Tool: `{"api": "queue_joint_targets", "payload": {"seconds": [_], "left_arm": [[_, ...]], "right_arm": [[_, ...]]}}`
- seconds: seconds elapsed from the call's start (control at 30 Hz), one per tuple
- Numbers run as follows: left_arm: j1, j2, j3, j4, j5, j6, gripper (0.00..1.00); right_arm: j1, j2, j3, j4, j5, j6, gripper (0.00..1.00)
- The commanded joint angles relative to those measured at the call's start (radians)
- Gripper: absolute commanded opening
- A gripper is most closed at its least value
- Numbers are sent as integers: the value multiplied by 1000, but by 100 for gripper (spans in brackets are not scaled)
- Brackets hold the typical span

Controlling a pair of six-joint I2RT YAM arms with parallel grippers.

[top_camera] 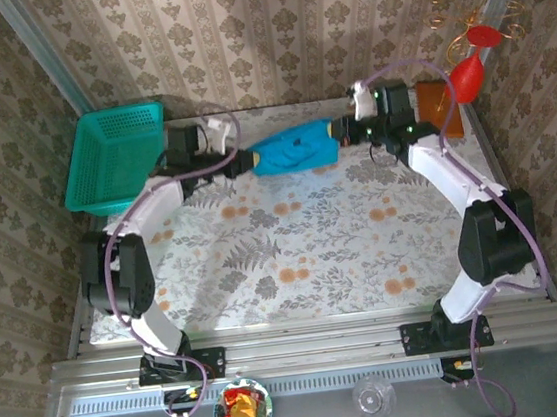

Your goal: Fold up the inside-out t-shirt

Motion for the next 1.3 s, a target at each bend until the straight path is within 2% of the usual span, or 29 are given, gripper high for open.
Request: {"api": "queue_joint_targets", "payload": {"seconds": [0.0, 0.13, 0.17, 0.27, 0.47, 0.6, 0.87, 0.93, 1.07, 1.27], "left_arm": [[-42, -163, -172, 151, 12, -42, 0], [-131, -312, -379, 167, -18, -74, 0], [-174, -343, -420, 166, -30, -88, 0], [-227, -415, -522, 161, -68, -140, 0], [-256, -549, -634, 115, -240, -206, 0], [-241, -561, -616, 63, -316, -198, 2], [-144, -361, -433, 4, -236, -137, 2], [-96, -300, -374, -19, -221, -113, 2], [-48, -123, -235, -88, -124, -75, 3], [-14, 149, -25, -157, -67, -61, 4]], "right_arm": [[37, -135, -157, 39, -40, 1, 0], [131, -314, -380, 9, 9, 28, 0], [158, -350, -431, 3, 21, 42, 0], [229, -427, -542, -3, 41, 99, 0], [286, -508, -614, -21, 85, 149, 0], [286, -463, -559, -48, 178, 137, 0], [270, -135, -240, -195, 259, 102, 0], [253, -66, -174, -229, 266, 113, 0], [216, 77, -69, -274, 253, 134, 0], [166, 248, 39, -277, 233, 179, 0]]}}
